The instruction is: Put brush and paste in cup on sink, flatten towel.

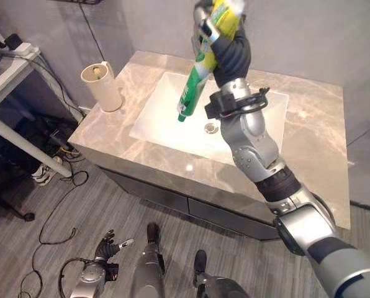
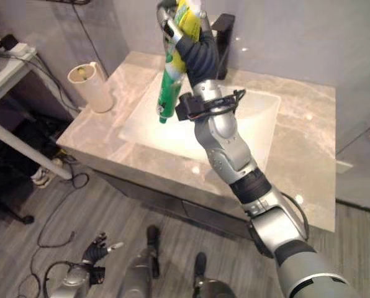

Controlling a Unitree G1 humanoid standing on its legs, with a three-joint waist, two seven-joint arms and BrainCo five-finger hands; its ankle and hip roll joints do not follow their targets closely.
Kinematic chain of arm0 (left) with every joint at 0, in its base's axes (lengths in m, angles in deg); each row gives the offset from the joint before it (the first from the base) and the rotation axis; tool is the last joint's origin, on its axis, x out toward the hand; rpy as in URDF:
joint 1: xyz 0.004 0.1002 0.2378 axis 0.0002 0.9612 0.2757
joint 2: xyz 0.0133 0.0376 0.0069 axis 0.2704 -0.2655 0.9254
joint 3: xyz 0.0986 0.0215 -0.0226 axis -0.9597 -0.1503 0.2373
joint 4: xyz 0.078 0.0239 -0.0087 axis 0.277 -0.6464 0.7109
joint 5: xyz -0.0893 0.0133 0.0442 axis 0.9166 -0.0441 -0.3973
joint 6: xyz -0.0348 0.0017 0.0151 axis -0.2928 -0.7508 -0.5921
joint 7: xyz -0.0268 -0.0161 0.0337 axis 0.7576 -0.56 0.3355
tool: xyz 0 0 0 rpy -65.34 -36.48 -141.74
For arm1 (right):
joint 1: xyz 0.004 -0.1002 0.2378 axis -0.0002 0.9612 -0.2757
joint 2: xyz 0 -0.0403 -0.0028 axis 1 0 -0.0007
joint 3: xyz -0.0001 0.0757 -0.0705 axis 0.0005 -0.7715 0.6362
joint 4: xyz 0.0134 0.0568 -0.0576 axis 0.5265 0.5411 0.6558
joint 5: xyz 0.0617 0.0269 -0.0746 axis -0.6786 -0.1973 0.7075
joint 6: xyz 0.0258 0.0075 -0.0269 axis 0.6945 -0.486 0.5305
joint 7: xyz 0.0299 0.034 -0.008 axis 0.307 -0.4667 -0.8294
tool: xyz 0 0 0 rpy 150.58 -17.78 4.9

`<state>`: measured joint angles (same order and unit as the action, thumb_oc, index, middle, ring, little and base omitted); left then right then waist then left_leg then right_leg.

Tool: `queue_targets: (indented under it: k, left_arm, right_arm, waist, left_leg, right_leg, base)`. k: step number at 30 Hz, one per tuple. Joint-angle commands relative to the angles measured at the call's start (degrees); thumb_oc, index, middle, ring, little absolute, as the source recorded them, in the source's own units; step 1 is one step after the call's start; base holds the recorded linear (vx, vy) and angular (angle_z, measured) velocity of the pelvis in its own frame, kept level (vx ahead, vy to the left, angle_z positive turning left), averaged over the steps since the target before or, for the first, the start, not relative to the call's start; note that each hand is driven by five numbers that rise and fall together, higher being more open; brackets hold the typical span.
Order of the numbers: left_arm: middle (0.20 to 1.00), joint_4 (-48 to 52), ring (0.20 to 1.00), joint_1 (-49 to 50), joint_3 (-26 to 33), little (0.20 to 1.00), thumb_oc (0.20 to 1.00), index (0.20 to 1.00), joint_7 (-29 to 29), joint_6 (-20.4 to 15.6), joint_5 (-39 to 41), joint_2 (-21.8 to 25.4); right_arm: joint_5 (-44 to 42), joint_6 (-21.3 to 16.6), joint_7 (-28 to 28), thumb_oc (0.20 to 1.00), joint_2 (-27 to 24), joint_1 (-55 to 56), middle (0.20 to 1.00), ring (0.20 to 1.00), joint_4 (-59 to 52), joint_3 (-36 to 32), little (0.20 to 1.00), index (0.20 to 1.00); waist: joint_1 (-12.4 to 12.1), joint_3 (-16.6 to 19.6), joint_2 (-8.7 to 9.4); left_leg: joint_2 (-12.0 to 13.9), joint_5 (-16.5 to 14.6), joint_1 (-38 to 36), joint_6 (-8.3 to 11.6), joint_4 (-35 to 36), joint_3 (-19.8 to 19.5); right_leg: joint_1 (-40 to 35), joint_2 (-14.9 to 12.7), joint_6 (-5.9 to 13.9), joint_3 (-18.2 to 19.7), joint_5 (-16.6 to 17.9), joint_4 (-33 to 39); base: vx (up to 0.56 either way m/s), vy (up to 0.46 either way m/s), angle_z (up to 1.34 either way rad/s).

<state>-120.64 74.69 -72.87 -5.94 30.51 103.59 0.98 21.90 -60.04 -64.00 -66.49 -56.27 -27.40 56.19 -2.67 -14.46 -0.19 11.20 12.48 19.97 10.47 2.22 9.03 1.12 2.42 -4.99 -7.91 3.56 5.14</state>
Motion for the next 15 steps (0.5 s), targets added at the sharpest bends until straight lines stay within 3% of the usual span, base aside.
queue_targets:
  k: [1, 2, 5, 6, 7, 11, 15]
  left_arm:
    - [1.0, 6.4, 1.0, 2.6, -2.5, 1.0, 1.0, 1.0, 1.3, -3.4, -2.2, 3.5]
    - [1.0, 7.4, 1.0, 2.5, -2.7, 1.0, 1.0, 1.0, 1.6, -3.7, -1.8, 3.3]
    - [1.0, 7.4, 1.0, 1.2, -3.4, 1.0, 1.0, 1.0, 2.0, -3.8, -1.8, 3.3]
    - [1.0, 8.4, 1.0, 0.7, -3.7, 1.0, 1.0, 1.0, 1.4, -3.7, -1.9, 3.8]
    - [1.0, 9.1, 1.0, 0.9, -3.4, 1.0, 1.0, 1.0, 1.3, -3.5, -2.0, 4.5]
    - [1.0, 10.7, 1.0, -0.4, -3.4, 1.0, 1.0, 1.0, 0.7, -3.7, -3.5, 7.0]
    - [1.0, 11.3, 1.0, -0.3, -3.9, 1.0, 1.0, 1.0, -0.1, -3.5, -4.7, 8.0]
  right_arm:
    - [3.2, -2.9, -0.6, 0.2, -0.2, -4.4, 0.2, 0.2, -1.9, -1.3, 0.2, 0.2]
    - [3.4, -2.8, -0.6, 0.2, -0.5, -3.9, 0.2, 0.2, -2.6, -1.4, 0.2, 0.2]
    - [3.7, -2.8, -1.0, 0.2, -0.8, -4.4, 0.2, 0.2, -2.4, -1.4, 0.2, 0.2]
    - [4.3, -2.6, -0.8, 0.2, -1.5, -4.2, 0.2, 0.2, -3.9, -1.4, 0.2, 0.2]
    - [4.6, -2.4, -1.2, 0.2, -1.8, -4.5, 0.2, 0.2, -4.0, -1.6, 0.2, 0.2]
    - [4.9, -2.2, -0.9, 0.2, -0.5, -5.8, 0.2, 0.2, -4.2, -2.3, 0.2, 0.2]
    - [6.0, -2.0, -1.8, 0.2, -0.9, -6.5, 0.2, 0.2, -4.4, -3.3, 0.2, 0.2]
  waist:
    - [-1.8, 4.7, 0.13]
    - [-1.5, 5.2, 0.03]
    - [-1.6, 6.1, 0.22]
    - [-1.7, 6.7, 1.15]
    - [-2.1, 7.1, 1.26]
    - [-2.5, 8.0, 2.52]
    - [-2.4, 8.5, 2.62]
  left_leg:
    - [-1.2, 2.7, -3.5, -2.58, -4.2, 0.9]
    - [-2.4, 0.5, -3.7, -3.68, -6.1, 0.9]
    - [-3.6, -1.7, -2.8, -5.25, -8.2, 1.3]
    - [-5.2, -5.7, -1.3, -6.86, -14.1, 2.9]
    - [-5.5, -6.5, -1.3, -7.53, -14.5, 3.2]
    - [-6.3, -10.8, 0.1, -9.29, -17.8, 7.2]
    - [-8.1, -12.4, -0.2, -10.46, -17.8, 7.0]
  right_leg:
    - [-10.1, -5.8, 7.36, 6.5, -4.8, -0.1]
    - [-11.3, -7.4, 8.03, 6.9, -5.6, -0.1]
    - [-11.9, -9.4, 8.54, 7.8, -5.9, -0.1]
    - [-13.0, -12.2, 9.62, 7.6, -6.2, -1.0]
    - [-12.3, -12.8, 9.84, 8.1, -5.9, -1.6]
    - [-9.2, -15.8, 12.21, 9.3, -0.6, -3.2]
    - [-8.9, -16.8, 12.73, 9.6, 2.0, -4.6]
  base:
    - [0.3, 0.305, -0.36]
    - [0.18, 0.21, -0.37]
    - [0.26, 0.256, -0.43]
    - [0.26, 0.24, -0.53]
    - [0.31, 0.324, -0.38]
    - [0.12, 0.206, -0.34]
    - [0.13, 0.172, -0.1]
